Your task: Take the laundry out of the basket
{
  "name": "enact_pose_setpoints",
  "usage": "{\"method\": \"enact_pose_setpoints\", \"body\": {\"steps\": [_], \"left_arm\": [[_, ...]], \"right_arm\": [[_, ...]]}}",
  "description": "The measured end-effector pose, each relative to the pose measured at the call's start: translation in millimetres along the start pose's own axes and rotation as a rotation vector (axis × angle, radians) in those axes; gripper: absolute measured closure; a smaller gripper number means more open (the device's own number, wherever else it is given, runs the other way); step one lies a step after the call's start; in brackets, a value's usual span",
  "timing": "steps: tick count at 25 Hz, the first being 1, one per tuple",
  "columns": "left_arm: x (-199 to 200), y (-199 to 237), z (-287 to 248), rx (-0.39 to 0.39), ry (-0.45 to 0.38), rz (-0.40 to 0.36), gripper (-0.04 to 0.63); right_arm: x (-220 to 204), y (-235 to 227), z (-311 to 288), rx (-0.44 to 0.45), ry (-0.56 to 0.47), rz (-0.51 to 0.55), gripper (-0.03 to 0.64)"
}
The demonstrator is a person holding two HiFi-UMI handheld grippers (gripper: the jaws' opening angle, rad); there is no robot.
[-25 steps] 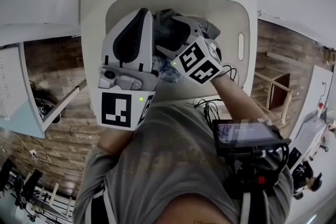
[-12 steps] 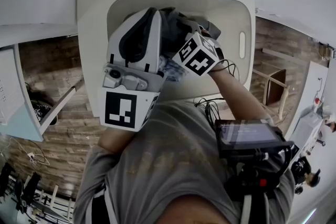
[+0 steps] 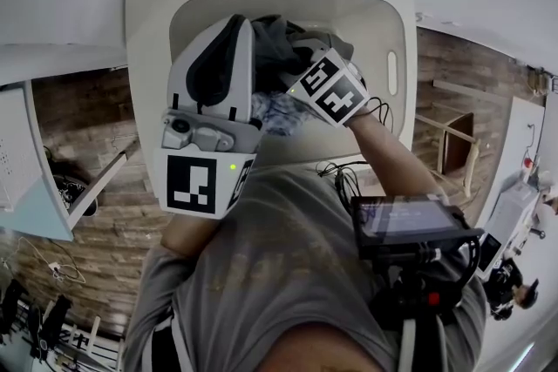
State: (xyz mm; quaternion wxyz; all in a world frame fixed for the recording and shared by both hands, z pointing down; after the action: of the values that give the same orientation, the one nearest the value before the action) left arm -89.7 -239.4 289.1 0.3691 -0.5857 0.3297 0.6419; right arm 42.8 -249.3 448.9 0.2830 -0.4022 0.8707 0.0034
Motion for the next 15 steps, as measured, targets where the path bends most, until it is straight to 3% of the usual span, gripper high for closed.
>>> {"method": "enact_pose_setpoints", "body": {"steps": [15], "left_arm": [[40.9,-17.0,29.6,0.037,-0.025,-0.119,0.588]], "right_arm": [[38.0,7.6,69.5,-0.038,-0.381,-0.025,0.526]]}}
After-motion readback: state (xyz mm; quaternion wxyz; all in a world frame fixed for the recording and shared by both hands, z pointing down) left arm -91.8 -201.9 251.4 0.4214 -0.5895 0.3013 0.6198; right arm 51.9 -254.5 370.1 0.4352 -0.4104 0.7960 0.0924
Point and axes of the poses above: the fingertips, and each gripper's own axes: z backward along the fingers, y to its left, x out of its top, the point moved 7 cm from there along z, backward along the fingers, and after that the axes turned 13 degrees about -z, right-handed, at the moved point
